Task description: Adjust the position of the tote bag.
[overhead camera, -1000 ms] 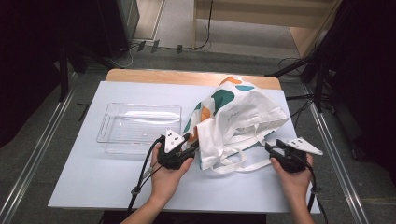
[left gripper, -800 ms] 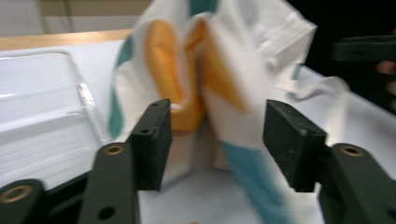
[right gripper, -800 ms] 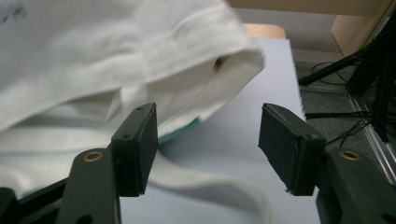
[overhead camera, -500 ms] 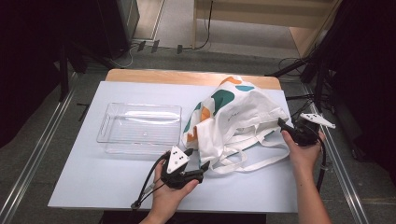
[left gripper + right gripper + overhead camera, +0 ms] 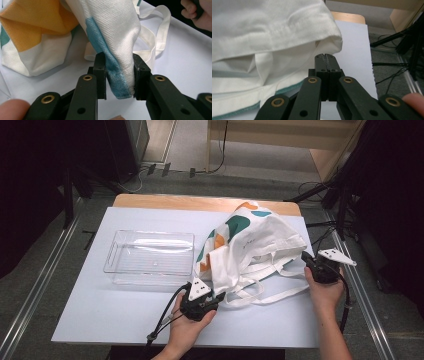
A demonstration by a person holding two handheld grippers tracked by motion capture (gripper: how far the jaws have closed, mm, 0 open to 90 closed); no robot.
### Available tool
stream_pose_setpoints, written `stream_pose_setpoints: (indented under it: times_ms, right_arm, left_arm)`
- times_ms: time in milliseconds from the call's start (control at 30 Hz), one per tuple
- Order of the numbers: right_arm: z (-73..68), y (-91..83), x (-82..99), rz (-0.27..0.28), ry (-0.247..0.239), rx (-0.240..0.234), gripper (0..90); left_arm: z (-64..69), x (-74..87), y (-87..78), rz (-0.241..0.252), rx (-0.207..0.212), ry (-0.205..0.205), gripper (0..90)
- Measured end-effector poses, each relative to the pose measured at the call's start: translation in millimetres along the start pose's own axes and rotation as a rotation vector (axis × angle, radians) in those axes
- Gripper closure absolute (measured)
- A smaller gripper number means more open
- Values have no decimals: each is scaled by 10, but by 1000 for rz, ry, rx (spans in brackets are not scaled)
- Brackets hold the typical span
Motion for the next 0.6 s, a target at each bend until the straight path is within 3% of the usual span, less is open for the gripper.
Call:
stream_pose_setpoints:
  times_ms: [33, 67, 100, 133, 167, 200, 400, 433, 467, 500, 600]
  right_arm:
    - [19, -10, 13, 27, 29, 15, 734]
    - [19, -10, 13, 27, 29, 15, 734]
    - [81, 24, 10, 28, 112, -1, 531]
    - [81, 24, 10, 28, 112, -1, 531]
    - [105, 49, 8, 20, 140, -19, 463]
    - [152, 149, 15, -30, 157, -37, 417]
    - [180, 313, 4, -23, 172, -26, 451]
    - [174, 342, 5, -21, 168, -52, 533]
    - [174, 342, 5, -21, 168, -52, 533]
    - [145, 341, -2, 4, 140, -91, 762]
    - [117, 316, -12, 4, 133, -108, 843]
  left_arm:
    - [-23, 5, -1, 0, -3, 1, 720]
    - [-23, 5, -1, 0, -3, 1, 720]
    - [-53, 19, -4, 2, -5, -1, 720]
    - [-53, 19, -4, 2, -5, -1, 720]
    - [-76, 27, -9, 1, -8, -3, 720]
    - [-91, 30, -12, 2, -8, -7, 721]
    - [-125, 33, -22, 5, 6, -21, 722]
    - [-128, 35, -21, 6, 5, -20, 722]
    - [-128, 35, -21, 6, 5, -20, 721]
    - [-131, 40, -21, 10, 6, -23, 721]
    - [-146, 38, -36, 12, 6, -22, 722]
Point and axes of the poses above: each handheld gripper's, and its own axes: y roughly forward along the jaws, x roughly out of its underside, z roughly to its right, the point moved 2 cm from there along y, roughly forward along the jaws, and after that the axes turned 15 degrees about -y, right-handed, at the moved point
